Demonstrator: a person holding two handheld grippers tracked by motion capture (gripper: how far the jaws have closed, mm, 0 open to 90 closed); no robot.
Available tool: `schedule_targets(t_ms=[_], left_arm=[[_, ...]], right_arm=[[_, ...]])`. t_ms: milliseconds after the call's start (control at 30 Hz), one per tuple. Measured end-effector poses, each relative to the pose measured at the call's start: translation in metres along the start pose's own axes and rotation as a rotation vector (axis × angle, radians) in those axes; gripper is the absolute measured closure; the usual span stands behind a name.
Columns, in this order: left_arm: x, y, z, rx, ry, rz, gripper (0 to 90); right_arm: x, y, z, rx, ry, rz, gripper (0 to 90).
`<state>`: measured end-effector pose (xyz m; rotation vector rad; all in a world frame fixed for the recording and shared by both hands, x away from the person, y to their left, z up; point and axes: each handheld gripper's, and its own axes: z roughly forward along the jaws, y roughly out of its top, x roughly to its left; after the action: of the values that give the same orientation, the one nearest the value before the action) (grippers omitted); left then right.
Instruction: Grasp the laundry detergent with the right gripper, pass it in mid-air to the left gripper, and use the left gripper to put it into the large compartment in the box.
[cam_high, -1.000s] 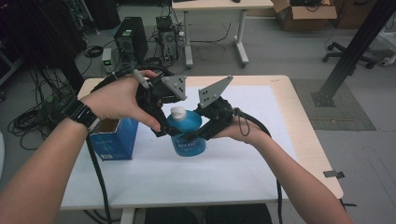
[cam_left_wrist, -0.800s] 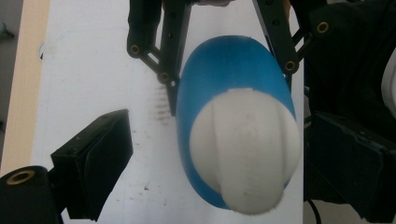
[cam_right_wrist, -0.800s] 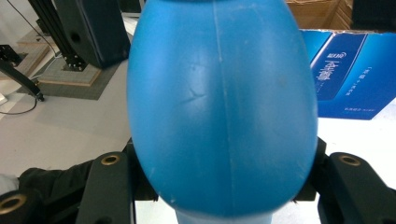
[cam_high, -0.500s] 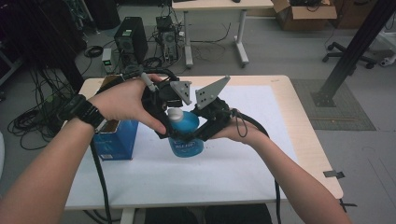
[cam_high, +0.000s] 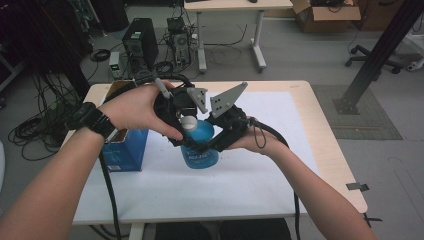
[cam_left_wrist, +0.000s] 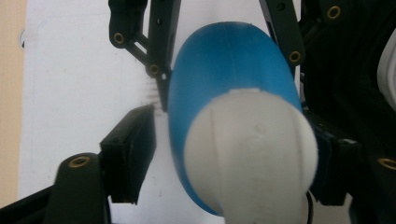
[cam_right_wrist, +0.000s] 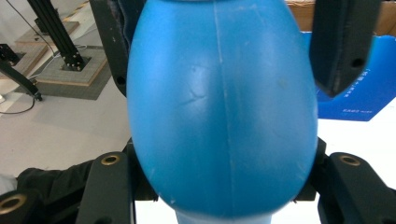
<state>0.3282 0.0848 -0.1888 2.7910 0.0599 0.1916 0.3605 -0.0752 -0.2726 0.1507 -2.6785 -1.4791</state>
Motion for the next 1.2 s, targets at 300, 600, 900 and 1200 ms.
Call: schedule_targets(t_ms=[300,600,900,1200], left_arm=[[-0.0007,0.0013,0.0012,0.003,-0.007,-0.007,32.4],[-0.0012,0.0027,0.0017,0.019,-0.018,-0.005,36.8],[-0.0003,0.0046,0.0014,0.030,-0.025,-0.026,37.5],[0.0008,0.0069,0.0000,0.028,-0.031,-0.031,37.8]], right_arm=[[0.0002,-0.0019,-0.0005,-0.002,-0.006,0.004,42.6],[0.0002,-0.0026,-0.0004,0.008,-0.008,0.007,42.6],[0.0000,-0.0026,-0.0008,0.007,-0.004,0.012,42.6],[-0.0012,-0.0037,-0.0021,0.000,0.006,0.019,42.4]])
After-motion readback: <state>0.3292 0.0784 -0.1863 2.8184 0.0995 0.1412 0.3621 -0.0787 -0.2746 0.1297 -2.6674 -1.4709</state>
